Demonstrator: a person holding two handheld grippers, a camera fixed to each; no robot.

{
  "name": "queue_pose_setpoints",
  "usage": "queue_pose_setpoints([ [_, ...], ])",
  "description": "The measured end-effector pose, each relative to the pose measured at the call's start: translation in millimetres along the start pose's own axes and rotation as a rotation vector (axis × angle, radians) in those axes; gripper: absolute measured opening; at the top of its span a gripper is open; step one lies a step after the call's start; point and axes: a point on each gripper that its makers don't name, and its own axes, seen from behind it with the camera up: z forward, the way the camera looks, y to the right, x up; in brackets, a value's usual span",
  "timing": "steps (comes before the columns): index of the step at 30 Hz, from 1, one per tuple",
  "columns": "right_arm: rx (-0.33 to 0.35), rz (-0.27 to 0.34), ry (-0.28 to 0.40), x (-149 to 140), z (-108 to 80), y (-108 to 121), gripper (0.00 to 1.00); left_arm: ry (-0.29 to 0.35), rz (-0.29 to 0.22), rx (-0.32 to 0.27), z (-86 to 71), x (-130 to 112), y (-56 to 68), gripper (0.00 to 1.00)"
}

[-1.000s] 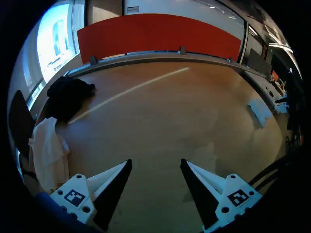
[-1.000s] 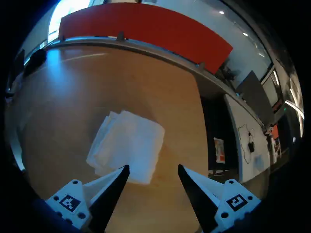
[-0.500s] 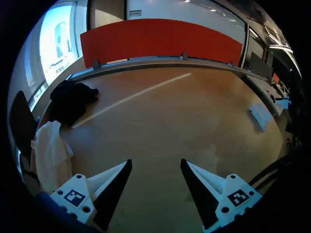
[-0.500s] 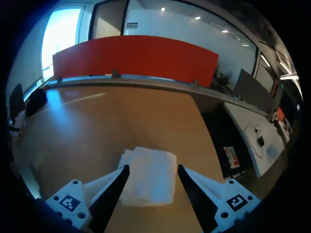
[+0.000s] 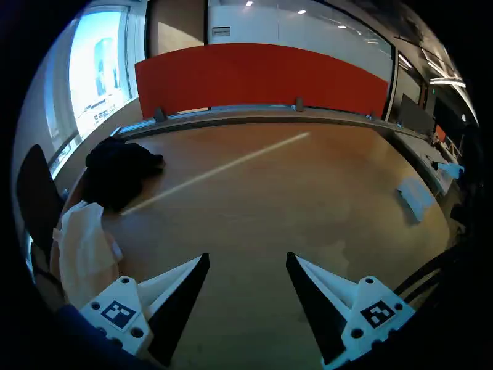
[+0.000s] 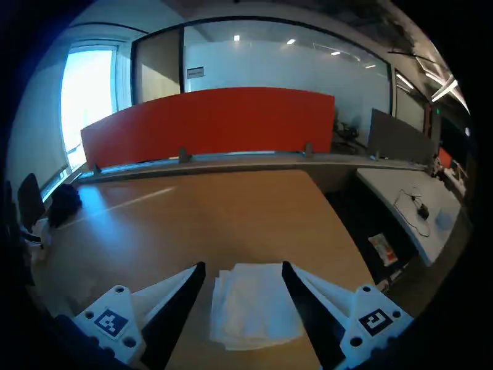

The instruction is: Fold towel

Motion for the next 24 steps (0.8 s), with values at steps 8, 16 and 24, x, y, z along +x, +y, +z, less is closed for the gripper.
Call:
queue_pose_setpoints([
  [8,0.003,0.013,0.108,26,-1.3,-10,0.96,0.075,-0.058,0.009,-1.4,25,-3.1,0.93],
  [16,-0.023,0.041,0.244,61,-10.0,-13,0.96,0.209,-0.081,0.043,-7.2,60,-11.0,0.93],
  [24,-0.024,0.039,0.306,81,-17.1,-22,0.95,0.335,-0.107,0.071,-17.2,91,-22.1,0.93],
])
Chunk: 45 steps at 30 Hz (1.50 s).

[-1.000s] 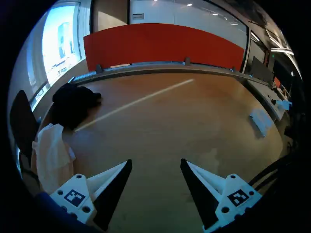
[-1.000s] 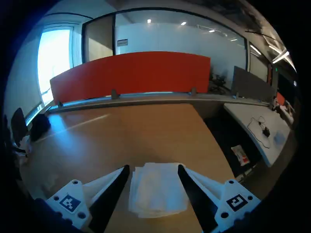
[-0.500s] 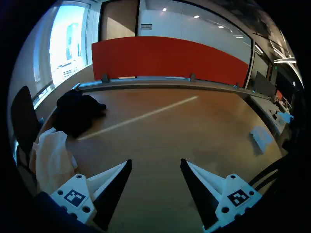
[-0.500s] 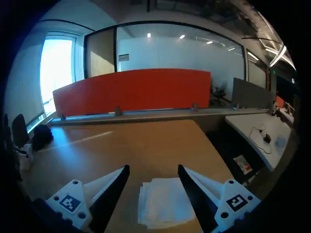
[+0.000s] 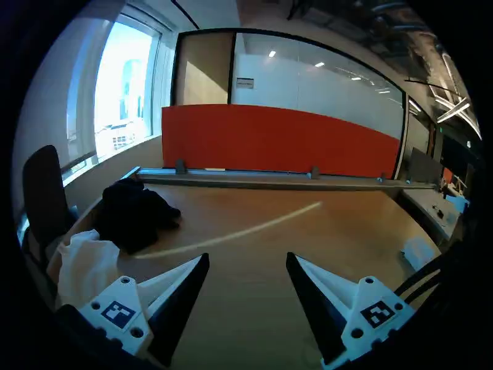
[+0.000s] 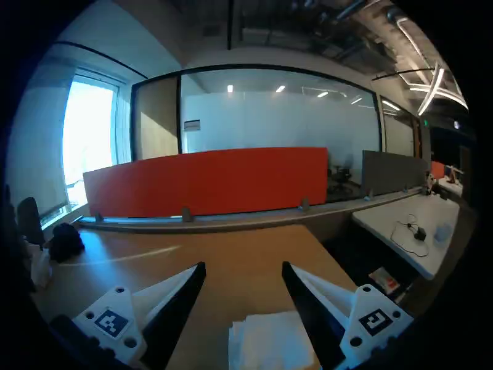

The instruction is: Fold towel

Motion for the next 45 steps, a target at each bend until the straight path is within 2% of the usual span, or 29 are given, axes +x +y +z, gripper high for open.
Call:
queue_pose_setpoints([
  [5,0.003,-0.003,0.028,11,-0.9,-9,0.95,0.056,-0.001,0.017,-0.3,15,-7.3,0.92],
  [14,0.007,-0.059,0.111,38,-1.0,-41,0.96,0.107,-0.007,0.040,1.9,32,-17.9,0.93],
  [20,0.053,-0.021,0.140,54,-3.1,-78,0.97,0.157,0.001,0.044,0.8,53,-17.8,0.92],
  [23,0.053,-0.007,0.169,64,-4.1,-91,0.99,0.179,0.006,0.040,0.2,62,-15.8,0.92],
  [30,0.064,-0.009,0.182,71,-3.3,-121,0.99,0.208,-0.004,0.030,0.5,74,-13.6,0.92],
  [38,0.077,-0.017,0.183,73,0.4,-145,0.99,0.221,-0.005,0.026,2.4,79,-15.2,0.92],
  [45,0.083,-0.021,0.186,81,1.3,-157,0.99,0.244,-0.007,0.021,2.7,85,-13.6,0.92],
])
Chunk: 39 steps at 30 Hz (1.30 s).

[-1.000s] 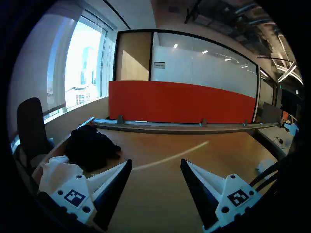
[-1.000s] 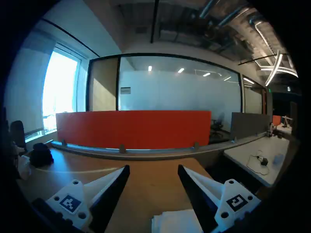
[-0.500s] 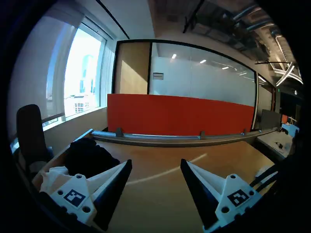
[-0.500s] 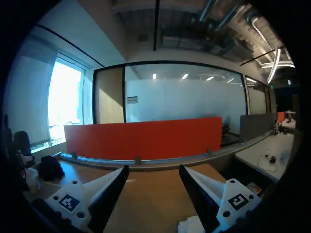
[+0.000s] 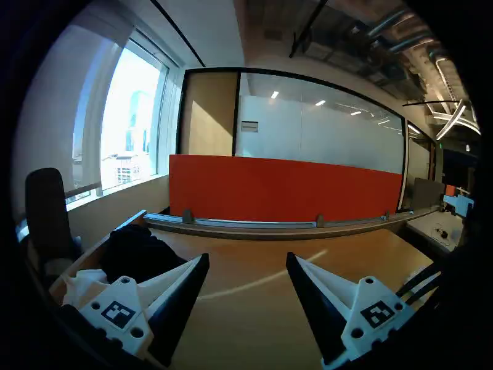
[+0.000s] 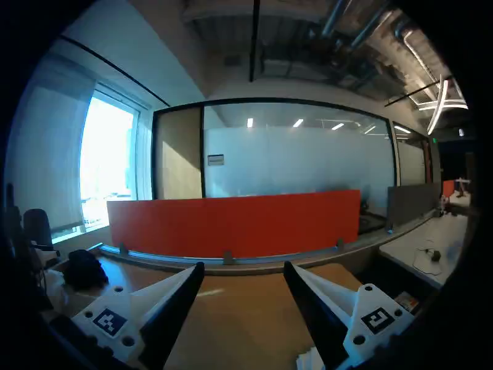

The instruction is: Fold towel

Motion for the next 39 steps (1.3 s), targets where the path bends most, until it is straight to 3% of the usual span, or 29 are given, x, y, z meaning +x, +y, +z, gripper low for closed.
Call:
queue_pose_setpoints([
  [5,0.012,-0.007,-0.010,1,1.6,-11,0.99,0.025,0.013,0.000,1.0,6,0.3,0.92],
  [11,0.041,-0.013,-0.038,4,3.6,-27,0.99,0.054,0.073,-0.003,1.6,12,1.3,0.92],
  [17,0.047,-0.007,-0.046,8,3.0,-36,0.99,0.079,0.100,0.022,2.3,8,-11.0,0.92],
  [30,0.020,0.041,-0.044,-4,2.5,-39,0.99,0.104,0.092,0.052,3.6,-41,-35.0,0.92],
  [39,0.009,0.060,-0.024,-31,5.8,-38,0.99,0.125,0.083,0.052,9.1,-84,-41.2,0.92],
])
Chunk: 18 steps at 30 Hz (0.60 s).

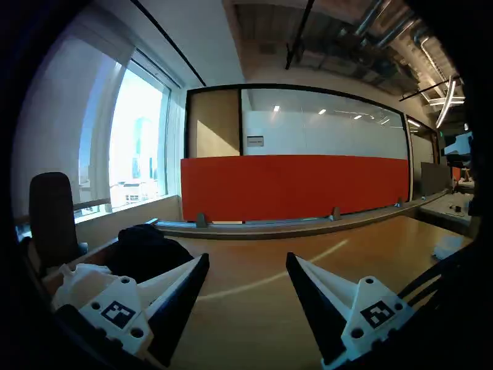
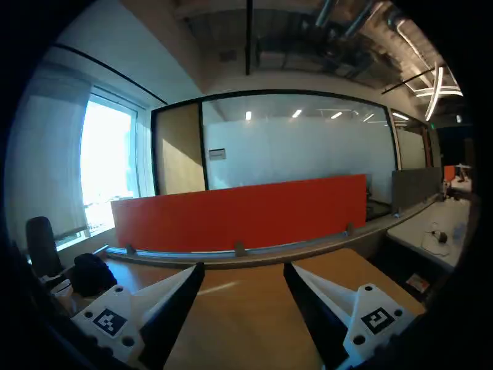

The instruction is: Fold towel

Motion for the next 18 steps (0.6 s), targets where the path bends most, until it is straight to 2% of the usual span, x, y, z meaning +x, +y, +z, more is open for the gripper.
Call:
queue_pose_setpoints([
  [11,0.002,-0.008,0.011,-38,5.4,-1,0.99,0.010,-0.009,-0.001,-2.2,-42,-1.9,0.92],
  [18,0.012,-0.001,0.004,-56,8.9,-1,0.99,0.019,-0.032,0.001,-1.9,-59,-4.3,0.92],
])
